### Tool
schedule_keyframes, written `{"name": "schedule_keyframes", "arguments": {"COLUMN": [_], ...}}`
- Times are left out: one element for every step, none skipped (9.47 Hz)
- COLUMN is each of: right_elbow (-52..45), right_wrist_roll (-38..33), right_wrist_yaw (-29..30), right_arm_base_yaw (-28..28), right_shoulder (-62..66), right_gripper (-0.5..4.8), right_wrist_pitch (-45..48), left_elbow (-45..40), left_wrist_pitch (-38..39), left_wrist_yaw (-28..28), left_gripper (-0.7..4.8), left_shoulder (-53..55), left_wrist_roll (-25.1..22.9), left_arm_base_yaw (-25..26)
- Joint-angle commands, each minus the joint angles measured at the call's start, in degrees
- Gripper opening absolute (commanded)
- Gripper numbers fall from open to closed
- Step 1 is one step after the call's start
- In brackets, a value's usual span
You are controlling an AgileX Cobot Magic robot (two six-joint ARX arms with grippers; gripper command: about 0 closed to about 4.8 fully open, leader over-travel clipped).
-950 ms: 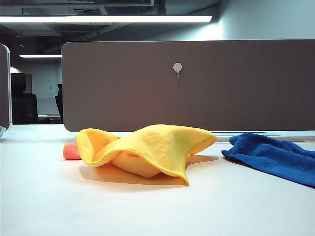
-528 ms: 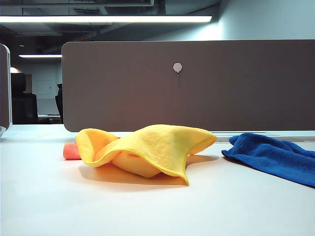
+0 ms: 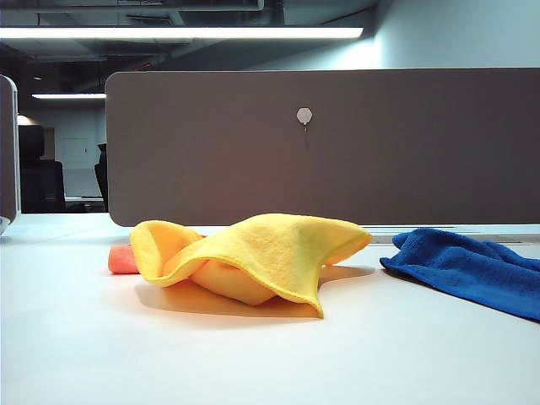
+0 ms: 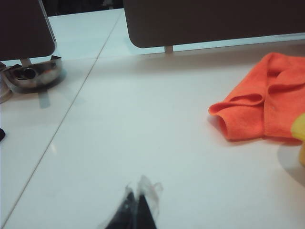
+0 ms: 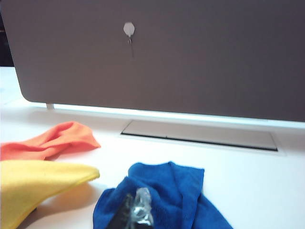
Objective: Pick up a rag that is the same color as the top surface of the Rubik's Cube and cover the cube with it.
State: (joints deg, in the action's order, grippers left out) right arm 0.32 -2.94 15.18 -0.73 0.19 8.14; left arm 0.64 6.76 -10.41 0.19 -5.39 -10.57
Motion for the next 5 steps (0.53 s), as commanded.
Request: {"name": "schedule_keyframes", "arguments": {"right_elbow": [-0.2,-0.2,-0.2,-0.2,-0.2], "right_wrist_roll": [0.1,0.1,0.1,0.3,2.9], "right_wrist_yaw": [0.2,0.2,0.2,0.2,0.2], "right_arm_base_yaw": [-0.1,-0.1,-0.1,-0.1,-0.1], "right_shoulder": [-0.1,-0.1,-0.1,-0.1,0.0], "right_gripper": [-0.05,-0.05,-0.05,-0.05,-0.05], "right_wrist_pitch": [2.8,2.8,2.8,2.7,1.9], "left_elbow": [0.0,0.0,0.0,0.0,0.0], "left_wrist_pitch": [-1.7,-2.1,-2.1,-2.0,-1.2], "left_wrist_yaw": [6.4,9.9,15.1,15.8,15.8], "left_gripper": [-0.06,-0.06,-0.06,-0.06,-0.05], "left_shoulder": [0.1,0.1,0.1,0.1,0.1], "left_wrist_roll": [1.1,2.3,3.4,3.9,4.0], "left_arm_base_yaw": [5.9,9.7,13.4,13.9,13.9]}}
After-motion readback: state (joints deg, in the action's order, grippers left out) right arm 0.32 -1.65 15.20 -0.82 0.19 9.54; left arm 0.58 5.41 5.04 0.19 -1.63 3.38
